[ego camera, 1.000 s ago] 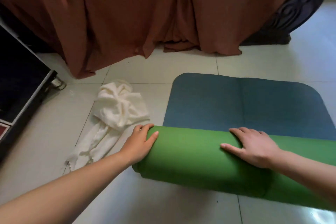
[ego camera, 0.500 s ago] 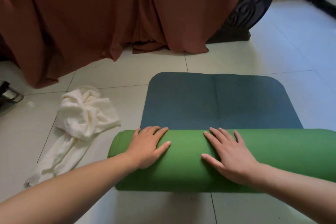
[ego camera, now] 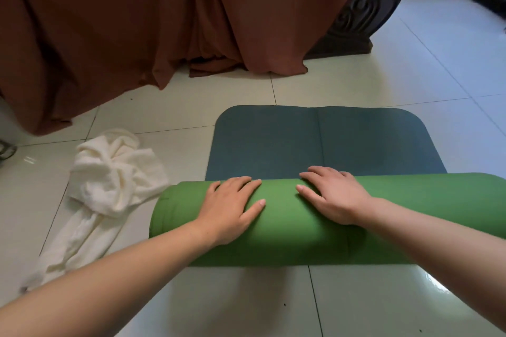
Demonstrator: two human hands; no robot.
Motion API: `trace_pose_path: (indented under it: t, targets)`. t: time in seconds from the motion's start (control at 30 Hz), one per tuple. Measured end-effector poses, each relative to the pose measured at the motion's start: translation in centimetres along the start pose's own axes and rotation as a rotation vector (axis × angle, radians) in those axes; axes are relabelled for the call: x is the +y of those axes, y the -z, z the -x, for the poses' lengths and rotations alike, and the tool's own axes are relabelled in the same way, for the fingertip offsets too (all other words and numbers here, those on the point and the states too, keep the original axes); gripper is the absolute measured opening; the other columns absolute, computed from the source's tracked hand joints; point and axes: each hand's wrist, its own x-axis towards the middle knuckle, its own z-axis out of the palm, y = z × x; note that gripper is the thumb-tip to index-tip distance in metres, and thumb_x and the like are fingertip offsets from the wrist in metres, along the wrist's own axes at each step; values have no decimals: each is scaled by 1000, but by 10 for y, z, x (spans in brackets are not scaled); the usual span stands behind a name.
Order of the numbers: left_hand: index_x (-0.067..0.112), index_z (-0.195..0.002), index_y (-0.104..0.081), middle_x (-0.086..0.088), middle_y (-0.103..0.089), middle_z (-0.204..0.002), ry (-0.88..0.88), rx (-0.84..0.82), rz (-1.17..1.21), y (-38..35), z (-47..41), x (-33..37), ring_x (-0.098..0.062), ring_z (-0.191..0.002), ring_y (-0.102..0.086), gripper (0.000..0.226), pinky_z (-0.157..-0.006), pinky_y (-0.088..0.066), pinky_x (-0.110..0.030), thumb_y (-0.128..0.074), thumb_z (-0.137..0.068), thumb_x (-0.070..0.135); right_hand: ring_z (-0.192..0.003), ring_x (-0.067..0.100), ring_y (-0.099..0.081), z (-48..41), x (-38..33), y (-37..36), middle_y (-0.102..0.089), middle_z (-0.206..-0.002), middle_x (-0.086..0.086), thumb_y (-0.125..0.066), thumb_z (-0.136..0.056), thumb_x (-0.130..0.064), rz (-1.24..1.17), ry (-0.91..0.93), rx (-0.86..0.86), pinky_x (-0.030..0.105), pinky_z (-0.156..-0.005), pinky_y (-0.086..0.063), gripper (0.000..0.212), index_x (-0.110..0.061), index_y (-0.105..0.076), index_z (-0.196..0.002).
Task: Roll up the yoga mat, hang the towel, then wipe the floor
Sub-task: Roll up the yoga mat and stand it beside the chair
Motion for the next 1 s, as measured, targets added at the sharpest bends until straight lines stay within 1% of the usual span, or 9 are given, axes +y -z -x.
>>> trace_pose_path:
  t: [0.17, 0.3, 0.4, 0.47, 0.53, 0.67, 0.8, 0.9, 1.0]
  targets:
    - [36, -142, -30, 10, -39, -144, -6, -24, 14, 4, -22, -9, -11, -133, -33, 65, -110, -26, -39, -11, -86, 63, -137, 21, -30, 44, -10, -9, -35, -148, 2, 6, -81, -71, 99, 34, 115, 46, -113, -18, 87, -22, -34, -141]
    - [31, -137, -39, 7, -46, -140, 8, -58, 47, 15, -44, -11, -14, -128, -42, 50, -105, -34, -39, -26, -94, 54, -129, 28, -46, 52, 1, -19, -47, -140, 10, -10, -89, -67, 253, 30, 110, 51, -106, -24, 78, -14, -40, -138]
    - [26, -134, -45, 5, -49, -138, -8, 31, 91, 19, -47, -6, -15, -127, -43, 44, -104, -35, -38, -31, -97, 45, -126, 28, -48, 34, 7, -10, -49, -138, 10, -6, -88, -67, 243, 26, 93, 51, -102, -35, 80, -14, -42, -137]
    - [25, -137, -41, 6, -44, -141, -51, 83, 57, 18, -41, 0, -14, -131, -38, 48, -109, -29, -40, -30, -96, 47, -133, 26, -40, 18, 10, -1, -41, -145, 8, 0, -83, -71, 217, 51, 96, 50, -107, -29, 86, -18, -34, -142]
    - [27, -141, -34, 6, -35, -148, -85, 95, 14, 16, -32, 7, -13, -137, -29, 64, -114, -18, -41, -18, -88, 58, -138, 21, -28, 2, 15, 6, -31, -150, 1, -2, -77, -76, 183, 67, 134, 44, -112, -19, 89, -24, -24, -145]
    - [31, -146, -22, 8, -20, -155, -109, 87, -12, 14, -26, 7, -13, -143, -14, 80, -116, -5, -40, -9, -76, 68, -135, 16, -29, -13, 16, 21, -34, -147, -4, -7, -70, -75, 96, 44, 179, 38, -110, -20, 88, -30, -32, -141]
    - [35, -148, -9, 8, -11, -157, -127, 49, -119, 10, -32, 0, -14, -144, -9, 84, -116, -4, -41, -8, -74, 74, -136, 20, -30, 0, 17, 13, -36, -146, 0, -7, -74, -79, 119, 53, 193, 45, -112, -18, 90, -26, -35, -140]
    - [34, -148, -7, 7, -11, -157, -127, 62, -149, 8, -43, -5, -16, -145, -10, 81, -116, -7, -42, -6, -77, 73, -134, 26, -38, 15, 22, 3, -43, -143, 6, -9, -79, -79, 233, 79, 223, 54, -107, -26, 90, -19, -39, -139]
    - [34, -147, -13, 6, -20, -155, -127, 82, -127, 11, -58, -10, -16, -142, -18, 78, -115, -12, -42, -9, -79, 71, -141, 25, -23, 20, 29, -6, -29, -152, 7, -25, -69, -85, 295, 59, 184, 57, -109, -19, 101, -18, -21, -145]
